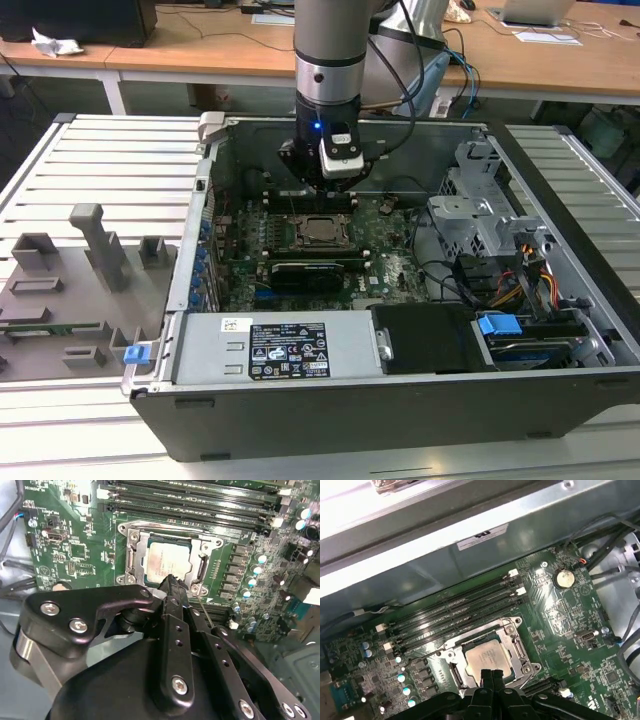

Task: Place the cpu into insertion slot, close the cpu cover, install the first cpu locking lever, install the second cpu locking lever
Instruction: 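Install the first cpu locking lever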

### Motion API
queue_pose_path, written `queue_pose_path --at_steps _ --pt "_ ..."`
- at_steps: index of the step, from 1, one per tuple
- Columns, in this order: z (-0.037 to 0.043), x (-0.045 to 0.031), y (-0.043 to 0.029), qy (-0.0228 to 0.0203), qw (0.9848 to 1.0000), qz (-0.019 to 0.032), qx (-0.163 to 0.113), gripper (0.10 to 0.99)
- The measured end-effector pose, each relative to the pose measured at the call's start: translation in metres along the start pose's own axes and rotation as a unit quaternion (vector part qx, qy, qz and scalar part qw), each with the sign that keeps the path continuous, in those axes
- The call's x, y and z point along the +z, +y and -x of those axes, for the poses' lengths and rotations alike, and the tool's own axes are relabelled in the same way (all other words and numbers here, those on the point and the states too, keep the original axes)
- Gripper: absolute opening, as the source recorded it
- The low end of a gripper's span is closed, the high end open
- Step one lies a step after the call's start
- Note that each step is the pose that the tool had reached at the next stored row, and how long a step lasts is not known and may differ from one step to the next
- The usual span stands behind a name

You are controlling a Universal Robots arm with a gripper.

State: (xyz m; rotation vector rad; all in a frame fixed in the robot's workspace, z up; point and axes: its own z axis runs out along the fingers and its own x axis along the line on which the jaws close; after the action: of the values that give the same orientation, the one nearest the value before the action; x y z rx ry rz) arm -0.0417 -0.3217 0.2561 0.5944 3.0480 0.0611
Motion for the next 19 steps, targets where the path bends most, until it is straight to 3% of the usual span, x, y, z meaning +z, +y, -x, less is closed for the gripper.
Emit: queue_pose_path --at_steps 5,9,14,16,17,19 --pt "0.0000 0.0000 0.0000 0.0015 0.9995 0.0008 -0.033 0.106" --pt "0.0000 0.0000 0.0000 0.0039 0.9963 0.0022 -0.086 0.106" --pt "0.0000 0.0000 0.0000 0.0050 0.9938 0.0029 -0.111 0.106" --pt "0.0000 0.0000 0.0000 0.0057 0.9921 0.0033 -0.125 0.106" --pt "0.0000 0.0000 0.0000 0.0066 0.9894 0.0039 -0.145 0.106" --pt "0.0000 0.0000 0.0000 0.0075 0.9859 0.0045 -0.167 0.106"
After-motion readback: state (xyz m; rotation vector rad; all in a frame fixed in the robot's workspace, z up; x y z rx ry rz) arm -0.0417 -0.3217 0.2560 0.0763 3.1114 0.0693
